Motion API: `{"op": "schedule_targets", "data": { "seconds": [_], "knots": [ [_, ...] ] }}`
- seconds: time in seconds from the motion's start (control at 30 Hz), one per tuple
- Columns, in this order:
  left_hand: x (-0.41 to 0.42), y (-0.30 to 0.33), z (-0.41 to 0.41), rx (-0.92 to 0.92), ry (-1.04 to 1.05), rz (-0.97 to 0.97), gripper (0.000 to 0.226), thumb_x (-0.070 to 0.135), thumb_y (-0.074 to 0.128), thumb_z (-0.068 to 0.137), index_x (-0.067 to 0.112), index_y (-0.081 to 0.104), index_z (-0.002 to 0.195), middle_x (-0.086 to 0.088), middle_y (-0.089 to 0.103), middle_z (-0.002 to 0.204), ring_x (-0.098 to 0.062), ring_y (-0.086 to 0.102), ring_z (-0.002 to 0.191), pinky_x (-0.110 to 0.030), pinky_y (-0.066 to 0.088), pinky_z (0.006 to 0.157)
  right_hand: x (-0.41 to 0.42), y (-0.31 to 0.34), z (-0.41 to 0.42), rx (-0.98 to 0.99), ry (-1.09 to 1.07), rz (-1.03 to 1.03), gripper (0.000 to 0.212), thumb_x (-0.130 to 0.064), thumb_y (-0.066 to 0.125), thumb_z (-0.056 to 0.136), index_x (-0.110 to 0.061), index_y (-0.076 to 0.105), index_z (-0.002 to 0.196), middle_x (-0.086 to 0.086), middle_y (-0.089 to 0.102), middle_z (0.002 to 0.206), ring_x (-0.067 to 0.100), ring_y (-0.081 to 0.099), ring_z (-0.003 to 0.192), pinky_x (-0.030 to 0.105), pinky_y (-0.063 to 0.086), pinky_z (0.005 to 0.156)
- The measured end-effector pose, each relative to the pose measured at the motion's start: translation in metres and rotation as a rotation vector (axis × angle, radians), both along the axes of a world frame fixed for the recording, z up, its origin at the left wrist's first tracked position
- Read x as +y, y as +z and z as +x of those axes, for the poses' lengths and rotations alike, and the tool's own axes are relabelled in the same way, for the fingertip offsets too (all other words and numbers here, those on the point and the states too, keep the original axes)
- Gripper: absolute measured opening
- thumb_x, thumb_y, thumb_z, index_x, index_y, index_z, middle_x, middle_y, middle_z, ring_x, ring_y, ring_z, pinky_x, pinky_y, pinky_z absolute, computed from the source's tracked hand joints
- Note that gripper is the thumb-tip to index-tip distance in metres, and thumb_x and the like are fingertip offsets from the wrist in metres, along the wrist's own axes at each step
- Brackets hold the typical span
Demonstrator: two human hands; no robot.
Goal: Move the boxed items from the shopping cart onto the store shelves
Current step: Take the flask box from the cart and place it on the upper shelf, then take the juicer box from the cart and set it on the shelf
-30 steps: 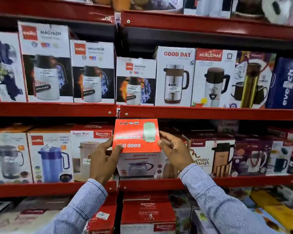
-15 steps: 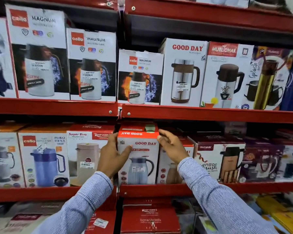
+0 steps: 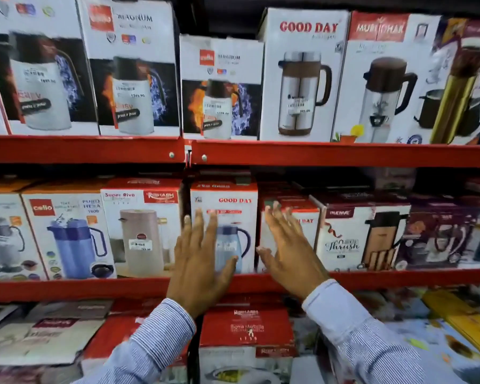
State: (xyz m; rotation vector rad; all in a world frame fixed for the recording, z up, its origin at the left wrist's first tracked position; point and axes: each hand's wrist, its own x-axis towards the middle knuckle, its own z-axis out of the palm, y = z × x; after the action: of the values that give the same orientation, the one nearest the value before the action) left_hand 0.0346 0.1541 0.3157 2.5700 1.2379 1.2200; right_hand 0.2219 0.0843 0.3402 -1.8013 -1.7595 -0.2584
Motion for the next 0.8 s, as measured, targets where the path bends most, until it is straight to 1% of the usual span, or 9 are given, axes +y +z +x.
{"op": "schedule_targets", "data": {
  "seconds": [0.07,0.17,0.23,0.33,0.4,0.5,0.6,0.73,0.8],
  "knots": [
    [-0.021,-0.018,0.007,0.176,0.022,0.133,0.089,0.058,0.046,0.087,0.019,0.008,0.157,-0.014,-0.002,0.166,-0.035,-0.007,0.153,-0.057,0.011,0.122,-0.021,-0.023,0.003,-0.178,-0.096,-0.004,0.073,-0.046,0.038,0.091,-0.021,0.003,0.151,0.003,-0.005,0.162,0.03,-0.01,0.148,0.05,0.011,0.12],
    [-0.044,-0.05,0.017,0.333,-0.017,0.179,0.09,0.057,0.05,0.085,0.011,0.02,0.155,-0.02,0.008,0.164,-0.042,0.0,0.152,-0.068,0.015,0.117,-0.054,-0.058,0.011,-0.265,-0.192,-0.06,0.075,-0.045,0.041,0.091,-0.016,0.005,0.15,0.01,-0.002,0.162,0.038,-0.006,0.147,0.057,0.008,0.118],
    [-0.058,-0.075,0.024,0.408,-0.058,0.161,0.09,0.056,0.054,0.084,0.007,0.024,0.154,-0.022,0.012,0.163,-0.043,0.005,0.151,-0.069,0.017,0.115,-0.074,-0.084,0.021,-0.27,-0.248,-0.101,0.078,-0.044,0.046,0.088,-0.013,0.011,0.15,0.012,0.006,0.161,0.041,0.003,0.147,0.061,0.011,0.116],
    [-0.077,-0.11,0.034,0.488,-0.123,0.1,0.092,0.055,0.053,0.083,0.004,0.023,0.154,-0.022,0.011,0.163,-0.043,0.005,0.151,-0.067,0.017,0.116,-0.105,-0.126,0.04,-0.277,-0.296,-0.218,0.077,-0.042,0.044,0.088,-0.01,0.01,0.15,0.014,0.001,0.161,0.04,-0.005,0.147,0.063,0.01,0.115],
    [-0.093,-0.133,0.043,0.542,-0.179,0.059,0.09,0.054,0.052,0.084,0.003,0.023,0.153,-0.024,0.011,0.163,-0.044,0.005,0.151,-0.066,0.018,0.117,-0.125,-0.154,0.054,-0.28,-0.327,-0.32,0.077,-0.041,0.041,0.087,-0.009,0.008,0.15,0.015,-0.002,0.161,0.041,-0.005,0.147,0.062,0.012,0.115],
    [-0.116,-0.17,0.057,0.589,-0.263,-0.029,0.086,0.051,0.052,0.084,0.002,0.029,0.151,-0.024,0.019,0.161,-0.044,0.01,0.15,-0.062,0.021,0.118,-0.154,-0.194,0.073,-0.253,-0.356,-0.447,0.076,-0.038,0.043,0.084,-0.007,0.017,0.148,0.019,0.014,0.159,0.044,0.011,0.145,0.062,0.018,0.114],
    [-0.142,-0.211,0.073,0.619,-0.361,-0.158,0.081,0.049,0.051,0.085,0.001,0.034,0.148,-0.022,0.03,0.158,-0.041,0.019,0.149,-0.057,0.023,0.119,-0.181,-0.24,0.09,-0.171,-0.349,-0.534,0.074,-0.036,0.046,0.082,-0.005,0.024,0.146,0.021,0.018,0.157,0.043,0.017,0.144,0.057,0.023,0.115],
    [-0.177,-0.273,0.091,0.651,-0.478,-0.448,0.075,0.044,0.047,0.085,-0.003,0.043,0.143,-0.022,0.041,0.152,-0.04,0.039,0.142,-0.054,0.045,0.107,-0.212,-0.304,0.108,0.004,-0.347,-0.687,0.069,-0.035,0.041,0.083,-0.003,0.033,0.143,0.019,0.027,0.155,0.037,0.031,0.141,0.046,0.031,0.113],
    [-0.192,-0.304,0.099,0.651,-0.476,-0.62,0.075,0.045,0.045,0.092,0.001,0.029,0.151,-0.016,0.029,0.16,-0.035,0.032,0.146,-0.045,0.036,0.116,-0.223,-0.336,0.116,0.14,-0.342,-0.77,0.07,-0.032,0.036,0.082,-0.002,0.028,0.144,0.019,0.028,0.154,0.035,0.031,0.141,0.044,0.031,0.115]
  ]
}}
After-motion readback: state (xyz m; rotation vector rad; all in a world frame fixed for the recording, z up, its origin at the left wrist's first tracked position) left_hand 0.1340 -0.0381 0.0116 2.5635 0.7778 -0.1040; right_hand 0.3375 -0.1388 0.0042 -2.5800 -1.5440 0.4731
